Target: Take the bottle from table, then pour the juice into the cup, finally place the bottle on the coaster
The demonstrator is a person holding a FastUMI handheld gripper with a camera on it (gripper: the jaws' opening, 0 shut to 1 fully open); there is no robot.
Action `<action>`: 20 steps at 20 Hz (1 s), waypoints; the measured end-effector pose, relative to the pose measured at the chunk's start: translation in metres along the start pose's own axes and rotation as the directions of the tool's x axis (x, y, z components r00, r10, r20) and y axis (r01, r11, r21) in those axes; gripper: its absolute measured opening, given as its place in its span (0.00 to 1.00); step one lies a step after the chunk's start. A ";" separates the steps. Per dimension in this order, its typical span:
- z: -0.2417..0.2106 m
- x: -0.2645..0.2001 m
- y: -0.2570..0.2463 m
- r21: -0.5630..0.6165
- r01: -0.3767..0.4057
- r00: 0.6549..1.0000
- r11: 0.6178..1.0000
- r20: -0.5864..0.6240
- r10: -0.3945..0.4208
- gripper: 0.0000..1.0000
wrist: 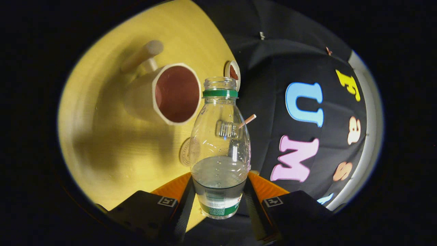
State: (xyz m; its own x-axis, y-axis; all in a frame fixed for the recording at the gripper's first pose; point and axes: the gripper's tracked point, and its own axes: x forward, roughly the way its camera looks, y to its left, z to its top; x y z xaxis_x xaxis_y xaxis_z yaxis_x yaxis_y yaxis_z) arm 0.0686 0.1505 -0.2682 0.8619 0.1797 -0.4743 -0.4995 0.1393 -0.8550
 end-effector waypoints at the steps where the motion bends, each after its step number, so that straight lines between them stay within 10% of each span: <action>1: 0.000 0.000 0.007 0.095 -0.023 1.000 0.995 -0.002 0.024 0.77; 6: 0.015 -0.009 0.028 0.481 -0.135 0.990 0.866 0.088 0.106 0.77; 11: 0.028 -0.009 0.013 0.738 -0.207 0.977 0.642 0.188 0.100 0.77; 20: 0.019 0.022 -0.046 0.928 -0.246 0.960 0.279 0.273 -0.064 0.77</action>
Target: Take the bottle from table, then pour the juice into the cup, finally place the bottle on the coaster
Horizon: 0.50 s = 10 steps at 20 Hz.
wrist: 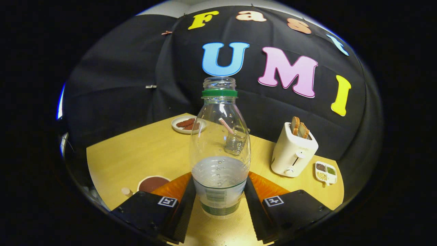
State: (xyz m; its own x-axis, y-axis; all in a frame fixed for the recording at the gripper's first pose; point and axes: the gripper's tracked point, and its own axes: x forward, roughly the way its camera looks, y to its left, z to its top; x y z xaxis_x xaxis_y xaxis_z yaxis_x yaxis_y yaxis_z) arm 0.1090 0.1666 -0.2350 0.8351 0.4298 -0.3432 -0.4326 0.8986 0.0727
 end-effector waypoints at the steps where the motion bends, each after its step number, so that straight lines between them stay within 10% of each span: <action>1: 0.003 0.006 -0.005 0.018 0.002 1.000 1.000 0.017 -0.002 0.77; 10: 0.000 0.067 -0.045 0.128 0.037 0.995 0.991 0.091 -0.049 0.77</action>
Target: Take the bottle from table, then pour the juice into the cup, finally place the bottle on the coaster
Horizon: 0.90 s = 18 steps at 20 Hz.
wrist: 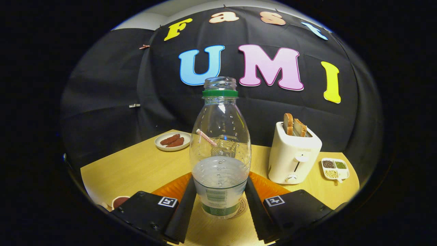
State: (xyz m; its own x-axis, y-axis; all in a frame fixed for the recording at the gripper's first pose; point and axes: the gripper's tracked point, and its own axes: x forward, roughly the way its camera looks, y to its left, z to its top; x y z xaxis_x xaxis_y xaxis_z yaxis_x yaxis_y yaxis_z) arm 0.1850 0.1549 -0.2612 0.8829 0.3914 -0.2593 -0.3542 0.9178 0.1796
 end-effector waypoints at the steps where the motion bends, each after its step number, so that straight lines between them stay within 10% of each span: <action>1: -0.003 0.006 -0.004 0.007 0.002 1.000 1.000 0.002 -0.002 0.77; 18: -0.038 0.037 -0.019 -0.017 0.015 1.000 1.000 -0.024 -0.015 0.79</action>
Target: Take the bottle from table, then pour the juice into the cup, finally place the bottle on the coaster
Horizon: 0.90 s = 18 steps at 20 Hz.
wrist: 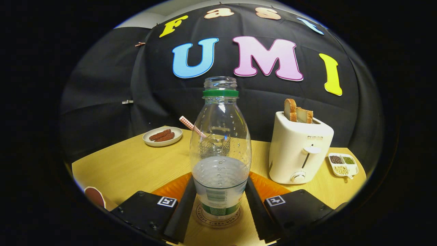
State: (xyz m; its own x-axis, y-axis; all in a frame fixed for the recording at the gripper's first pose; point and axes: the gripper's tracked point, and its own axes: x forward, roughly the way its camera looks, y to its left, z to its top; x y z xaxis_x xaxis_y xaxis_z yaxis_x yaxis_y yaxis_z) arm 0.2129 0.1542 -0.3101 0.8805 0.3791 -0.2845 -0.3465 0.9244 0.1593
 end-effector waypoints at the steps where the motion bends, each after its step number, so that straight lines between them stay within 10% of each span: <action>1: -0.001 0.000 0.002 -0.001 -0.001 1.000 1.000 -0.002 0.001 0.79; 18: 0.010 -0.043 0.010 -0.012 -0.027 1.000 1.000 -0.009 0.027 0.98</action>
State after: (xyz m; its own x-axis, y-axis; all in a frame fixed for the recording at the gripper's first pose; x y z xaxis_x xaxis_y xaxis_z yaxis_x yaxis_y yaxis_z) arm 0.1747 0.1463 -0.2867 0.8682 0.4039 -0.2883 -0.3738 0.9144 0.1553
